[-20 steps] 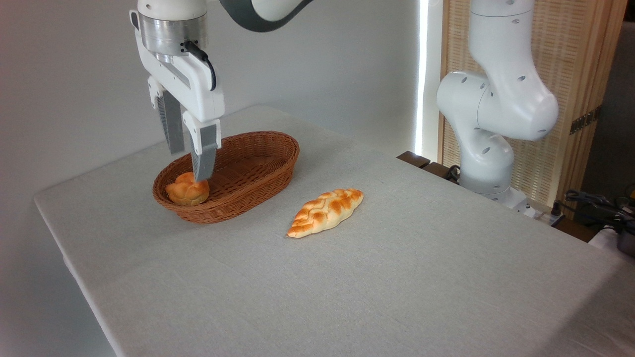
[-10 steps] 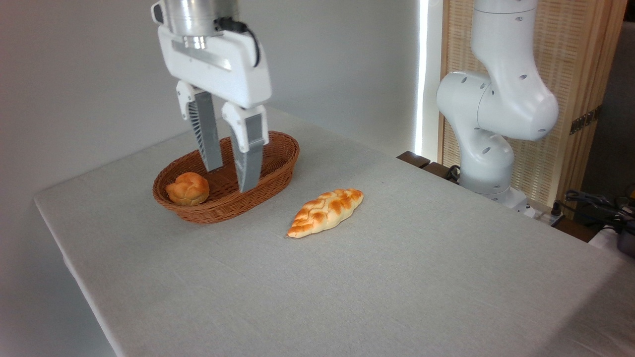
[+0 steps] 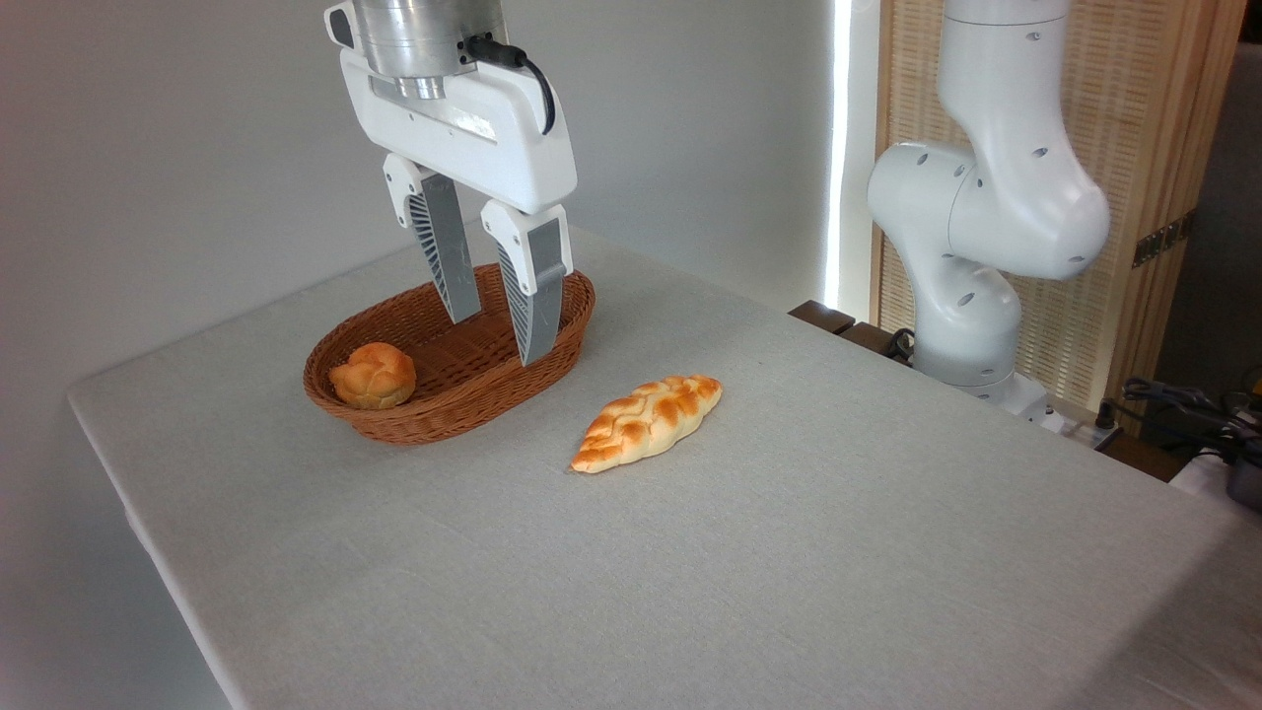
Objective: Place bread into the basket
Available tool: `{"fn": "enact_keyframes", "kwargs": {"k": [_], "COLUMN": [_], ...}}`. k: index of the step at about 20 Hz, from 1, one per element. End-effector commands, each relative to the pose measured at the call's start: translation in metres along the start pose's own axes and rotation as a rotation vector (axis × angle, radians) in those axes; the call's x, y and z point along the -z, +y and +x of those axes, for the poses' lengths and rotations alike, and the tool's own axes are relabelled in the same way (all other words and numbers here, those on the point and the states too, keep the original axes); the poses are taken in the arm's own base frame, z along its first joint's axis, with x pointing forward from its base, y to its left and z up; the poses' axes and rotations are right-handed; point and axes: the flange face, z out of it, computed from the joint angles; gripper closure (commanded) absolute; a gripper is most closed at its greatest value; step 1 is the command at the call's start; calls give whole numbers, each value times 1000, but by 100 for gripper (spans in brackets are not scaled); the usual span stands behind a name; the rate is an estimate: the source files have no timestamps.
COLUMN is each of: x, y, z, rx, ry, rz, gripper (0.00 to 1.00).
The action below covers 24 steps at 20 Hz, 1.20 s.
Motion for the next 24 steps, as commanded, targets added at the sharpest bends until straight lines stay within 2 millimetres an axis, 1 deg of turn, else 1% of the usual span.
{"fn": "enact_keyframes", "kwargs": {"k": [1,3,6,8,12,15,18,24], "x": [4,4,1,-2,-2,-2,-2,0], "y": [-6,-10,-10,-2,-2,-3,-7,-9], "z": [-6,-9,-7,0,2,2,-1,-2], "rx": [-1,6,1,-12,-20,-20,-66,-66], "ry": [-2,-1,0,3,10,10,12,7], "rz": [-21,-22,-26,-39,-32,-32,-31,-13], "gripper": [0,0,0,0,0,0,0,0]}}
